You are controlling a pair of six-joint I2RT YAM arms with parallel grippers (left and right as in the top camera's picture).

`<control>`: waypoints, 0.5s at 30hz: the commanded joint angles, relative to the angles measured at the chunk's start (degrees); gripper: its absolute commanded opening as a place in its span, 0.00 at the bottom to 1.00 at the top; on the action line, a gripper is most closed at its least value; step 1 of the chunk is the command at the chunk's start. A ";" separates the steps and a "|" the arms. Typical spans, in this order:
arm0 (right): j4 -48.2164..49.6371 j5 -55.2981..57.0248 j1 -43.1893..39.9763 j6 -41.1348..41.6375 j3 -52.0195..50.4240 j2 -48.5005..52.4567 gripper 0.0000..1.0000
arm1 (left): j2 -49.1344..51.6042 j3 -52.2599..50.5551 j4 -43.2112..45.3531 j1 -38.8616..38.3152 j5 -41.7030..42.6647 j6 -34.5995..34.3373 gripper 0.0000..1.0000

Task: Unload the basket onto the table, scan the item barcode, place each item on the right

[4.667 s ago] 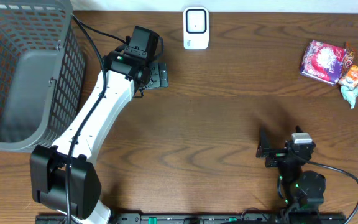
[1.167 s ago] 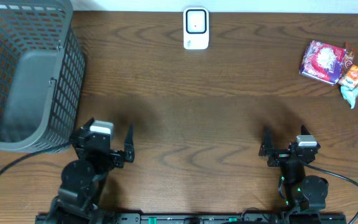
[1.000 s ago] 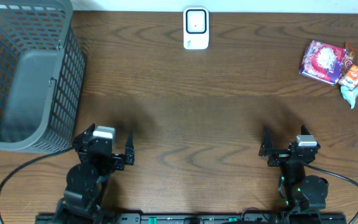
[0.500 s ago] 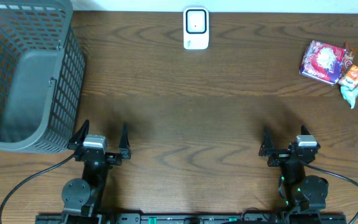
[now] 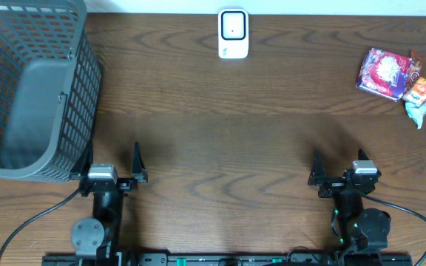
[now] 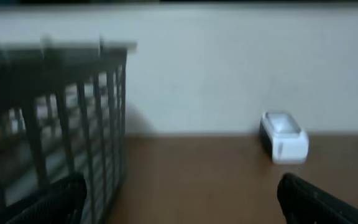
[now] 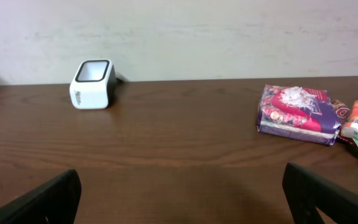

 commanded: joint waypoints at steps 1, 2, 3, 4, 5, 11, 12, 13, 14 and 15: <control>-0.26 0.31 -0.76 -0.63 -0.09 -0.39 0.99 | -0.50 -0.66 -4.37 0.66 0.74 0.76 0.98; -0.26 0.31 -0.76 -0.63 -0.09 -0.39 0.99 | -0.50 -0.66 -6.38 0.66 0.74 0.74 0.98; -0.26 0.31 -0.76 -0.63 -0.09 -0.39 0.99 | -0.50 -0.66 -8.33 0.66 0.74 0.74 0.98; -0.26 0.28 -0.76 -0.63 -0.09 -0.39 0.99 | -0.50 -0.66 -10.67 0.66 0.74 0.74 0.98; -0.26 0.31 -0.76 -0.61 -0.09 -0.39 0.99 | -0.50 -0.66 -12.39 0.66 0.74 0.74 0.98; -0.26 0.28 -0.76 -0.63 -0.09 -0.39 0.99 | -0.50 -0.66 -13.55 0.66 0.55 0.72 0.98; -0.26 0.31 -0.76 -0.63 -0.09 -0.39 0.99 | -0.50 -0.66 -13.55 0.66 0.55 0.61 0.98; -0.26 0.31 -0.76 -0.63 -0.09 -0.39 0.99 | -0.50 -0.66 -13.55 0.66 0.52 0.46 0.98; -0.26 0.28 -0.76 -0.63 -0.09 -0.39 0.99 | -0.50 -0.66 -13.55 0.66 0.52 0.46 0.98; -0.26 0.28 -0.76 -0.63 -0.09 -0.39 0.99 | -0.50 -0.66 -13.57 0.66 0.52 0.48 0.98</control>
